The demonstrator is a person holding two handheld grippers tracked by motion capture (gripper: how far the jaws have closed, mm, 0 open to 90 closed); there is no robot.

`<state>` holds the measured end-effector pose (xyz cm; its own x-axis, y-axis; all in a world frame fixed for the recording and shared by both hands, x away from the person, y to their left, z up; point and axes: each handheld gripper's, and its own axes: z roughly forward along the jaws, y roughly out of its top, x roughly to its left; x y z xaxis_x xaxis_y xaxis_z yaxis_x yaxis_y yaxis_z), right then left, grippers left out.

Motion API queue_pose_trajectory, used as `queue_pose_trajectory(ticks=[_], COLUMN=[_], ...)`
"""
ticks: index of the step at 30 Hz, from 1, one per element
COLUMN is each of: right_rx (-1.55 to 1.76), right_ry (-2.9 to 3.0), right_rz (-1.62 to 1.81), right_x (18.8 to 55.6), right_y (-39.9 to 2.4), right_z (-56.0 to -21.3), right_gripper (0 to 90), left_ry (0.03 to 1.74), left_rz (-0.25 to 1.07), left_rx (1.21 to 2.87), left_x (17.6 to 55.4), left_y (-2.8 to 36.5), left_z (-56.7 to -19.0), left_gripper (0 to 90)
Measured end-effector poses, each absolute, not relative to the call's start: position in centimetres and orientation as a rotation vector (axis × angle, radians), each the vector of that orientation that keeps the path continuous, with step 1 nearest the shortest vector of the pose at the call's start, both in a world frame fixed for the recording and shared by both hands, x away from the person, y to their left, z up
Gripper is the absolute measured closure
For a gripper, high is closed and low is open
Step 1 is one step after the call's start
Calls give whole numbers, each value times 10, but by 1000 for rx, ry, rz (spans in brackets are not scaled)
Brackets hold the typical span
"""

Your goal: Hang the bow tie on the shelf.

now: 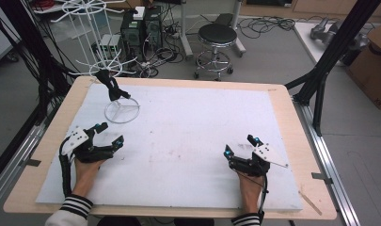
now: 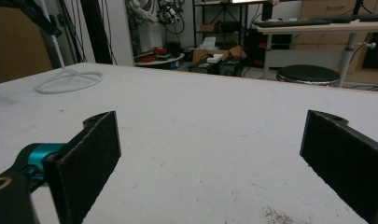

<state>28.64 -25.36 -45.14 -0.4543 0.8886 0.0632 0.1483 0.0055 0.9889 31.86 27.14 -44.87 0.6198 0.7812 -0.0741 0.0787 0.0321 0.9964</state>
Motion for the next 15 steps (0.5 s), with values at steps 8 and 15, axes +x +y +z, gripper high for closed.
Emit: queue_pose_trajectory(ticks=[8,15], right_rx=[1088,1093], right_ry=[1647,1653], right_rz=[1514,1507], right_x=[287,286], right_y=[-255,-254], right_z=[-451,-451], right_gripper=[41,41], left_ry=[742,736], left_rz=[708,709], left_rx=[1415,1414], left_x=[311,310], left_y=[269,269], left_z=[-454,-455], left_gripper=[122,129])
